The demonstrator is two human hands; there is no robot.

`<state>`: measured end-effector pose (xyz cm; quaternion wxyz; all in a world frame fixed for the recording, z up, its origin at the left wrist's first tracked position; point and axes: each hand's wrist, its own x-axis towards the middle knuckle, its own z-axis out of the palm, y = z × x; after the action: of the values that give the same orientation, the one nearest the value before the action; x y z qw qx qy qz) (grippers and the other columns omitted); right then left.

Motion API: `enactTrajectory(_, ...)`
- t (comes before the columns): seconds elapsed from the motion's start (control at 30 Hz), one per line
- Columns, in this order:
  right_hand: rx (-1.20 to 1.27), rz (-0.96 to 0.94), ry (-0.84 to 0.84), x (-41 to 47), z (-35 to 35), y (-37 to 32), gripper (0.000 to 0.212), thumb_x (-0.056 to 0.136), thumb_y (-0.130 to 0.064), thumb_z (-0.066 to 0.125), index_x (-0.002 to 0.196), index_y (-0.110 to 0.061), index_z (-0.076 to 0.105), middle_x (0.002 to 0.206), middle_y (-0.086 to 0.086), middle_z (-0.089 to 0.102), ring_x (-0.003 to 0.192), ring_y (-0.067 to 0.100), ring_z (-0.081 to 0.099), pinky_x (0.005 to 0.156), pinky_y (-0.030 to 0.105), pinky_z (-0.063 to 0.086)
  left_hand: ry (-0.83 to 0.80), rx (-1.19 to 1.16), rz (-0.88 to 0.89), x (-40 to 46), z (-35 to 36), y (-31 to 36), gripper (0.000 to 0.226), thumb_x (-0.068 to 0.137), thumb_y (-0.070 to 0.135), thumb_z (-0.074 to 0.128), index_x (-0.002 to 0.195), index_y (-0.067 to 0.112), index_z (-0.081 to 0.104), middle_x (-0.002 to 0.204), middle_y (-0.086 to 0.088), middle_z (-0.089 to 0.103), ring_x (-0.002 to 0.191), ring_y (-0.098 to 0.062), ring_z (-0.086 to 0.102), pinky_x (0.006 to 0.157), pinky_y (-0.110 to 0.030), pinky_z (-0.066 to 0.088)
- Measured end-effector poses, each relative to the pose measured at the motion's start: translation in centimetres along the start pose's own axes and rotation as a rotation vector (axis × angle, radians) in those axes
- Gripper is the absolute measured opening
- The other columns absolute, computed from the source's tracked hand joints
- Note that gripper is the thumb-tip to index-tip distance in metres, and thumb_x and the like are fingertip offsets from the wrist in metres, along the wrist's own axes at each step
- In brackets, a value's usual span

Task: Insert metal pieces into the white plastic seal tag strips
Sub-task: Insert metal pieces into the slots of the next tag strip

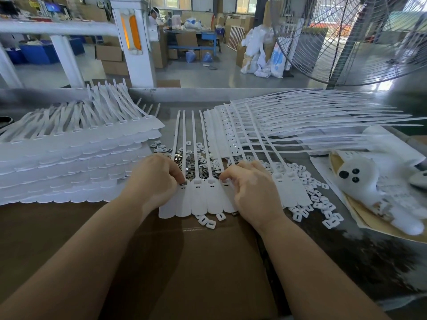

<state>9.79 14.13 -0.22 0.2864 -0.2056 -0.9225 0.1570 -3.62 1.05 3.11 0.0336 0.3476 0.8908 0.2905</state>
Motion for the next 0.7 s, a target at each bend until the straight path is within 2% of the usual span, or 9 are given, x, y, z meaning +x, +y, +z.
enactTrajectory(0.17, 0.009, 0.007, 0.002, 0.0, 0.0, -0.1, 0.024, 0.088, -0.002, 0.05, 0.091, -0.015, 0.07, 0.089, 0.001, 0.065, 0.093, 0.021, 0.049, 0.082, 0.038, 0.041, -0.077, 0.085, 0.069, 0.3, -0.1, 0.0, 0.04, 0.083, -0.01, 0.045, 0.082, 0.018, 0.074, 0.106, -0.001, 0.059, 0.099, -0.022, 0.054, 0.081, -0.025, 0.042)
enactTrajectory(0.33, 0.006, 0.008, -0.003, -0.1, -0.1, -0.1, 0.025, 0.088, -0.002, 0.049, 0.093, -0.015, 0.07, 0.09, 0.001, 0.065, 0.094, 0.02, 0.049, 0.083, 0.037, 0.041, -0.055, -0.026, 0.037, 0.2, -0.3, -0.4, 0.053, 0.081, -0.013, 0.041, 0.065, 0.03, 0.068, 0.103, 0.007, 0.057, 0.097, -0.013, 0.051, 0.076, -0.017, 0.036)
enactTrajectory(0.5, 0.009, 0.011, -0.007, 0.0, -0.1, -0.2, 0.025, 0.089, -0.003, 0.049, 0.093, -0.015, 0.069, 0.091, 0.0, 0.064, 0.095, 0.02, 0.048, 0.084, 0.037, 0.04, 0.022, -0.022, -0.014, 0.4, 0.2, -0.3, 0.039, 0.081, -0.002, 0.048, 0.067, 0.032, 0.06, 0.078, 0.008, 0.059, 0.066, -0.003, 0.049, 0.05, -0.016, 0.032)
enactTrajectory(0.6, 0.012, 0.013, -0.005, 0.0, -0.2, -0.2, 0.025, 0.088, -0.002, 0.049, 0.093, -0.015, 0.069, 0.09, 0.001, 0.064, 0.094, 0.019, 0.047, 0.083, 0.037, 0.04, 0.074, -0.053, 0.028, 0.5, 0.8, 0.1, 0.025, 0.084, 0.005, 0.055, 0.077, 0.027, 0.065, 0.071, 0.016, 0.056, 0.066, -0.002, 0.051, 0.053, -0.015, 0.035)
enactTrajectory(0.7, 0.013, 0.013, -0.006, 0.0, -0.2, -0.2, 0.024, 0.088, -0.003, 0.049, 0.093, -0.015, 0.069, 0.09, 0.001, 0.064, 0.094, 0.02, 0.048, 0.083, 0.038, 0.04, 0.08, 0.001, 0.085, 0.8, 1.4, 0.6, 0.015, 0.085, 0.012, 0.062, 0.09, 0.021, 0.073, 0.081, 0.011, 0.06, 0.074, -0.008, 0.054, 0.067, -0.02, 0.042)
